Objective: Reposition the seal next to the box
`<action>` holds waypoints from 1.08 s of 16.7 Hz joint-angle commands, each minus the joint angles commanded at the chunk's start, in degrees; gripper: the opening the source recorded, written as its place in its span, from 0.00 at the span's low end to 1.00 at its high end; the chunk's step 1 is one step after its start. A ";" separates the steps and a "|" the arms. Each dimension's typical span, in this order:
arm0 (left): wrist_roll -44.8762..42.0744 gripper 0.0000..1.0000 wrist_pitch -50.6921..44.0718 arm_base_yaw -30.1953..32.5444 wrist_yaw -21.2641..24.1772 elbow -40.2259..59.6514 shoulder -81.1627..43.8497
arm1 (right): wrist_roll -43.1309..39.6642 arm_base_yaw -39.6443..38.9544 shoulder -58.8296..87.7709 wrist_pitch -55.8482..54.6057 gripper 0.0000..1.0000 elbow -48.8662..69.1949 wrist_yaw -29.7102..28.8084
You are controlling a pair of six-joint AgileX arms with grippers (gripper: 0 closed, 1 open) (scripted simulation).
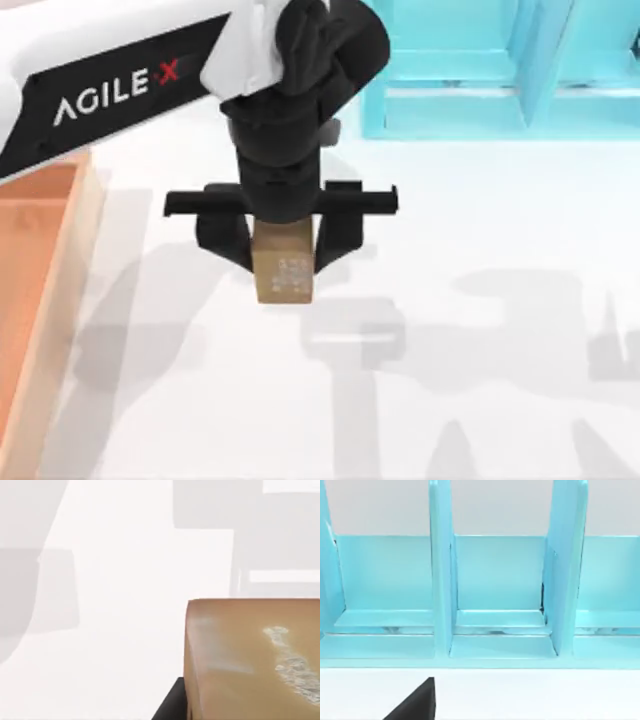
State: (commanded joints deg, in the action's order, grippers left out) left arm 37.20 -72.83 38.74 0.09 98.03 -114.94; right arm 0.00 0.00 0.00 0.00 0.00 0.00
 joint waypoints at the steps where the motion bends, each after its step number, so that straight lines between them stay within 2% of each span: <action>1: -1.66 0.00 -0.39 -1.69 0.00 -1.59 2.22 | 0.00 0.00 0.00 0.00 1.00 0.00 0.00; 5: -7.67 0.00 -2.27 -7.84 -0.07 -7.59 9.73 | 0.00 0.00 0.00 0.00 1.00 0.00 0.00; 10: -18.10 0.00 -4.46 -18.45 0.00 -17.54 22.37 | 0.00 0.00 0.00 0.00 1.00 0.00 0.00; 18: -19.87 0.00 -4.26 -20.00 -0.16 -19.98 24.09 | 0.00 0.00 0.00 0.00 1.00 0.00 0.00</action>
State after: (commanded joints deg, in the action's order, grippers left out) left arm 17.32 -77.09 18.74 -0.07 78.05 -90.85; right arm 0.00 0.00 0.00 0.00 0.00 0.00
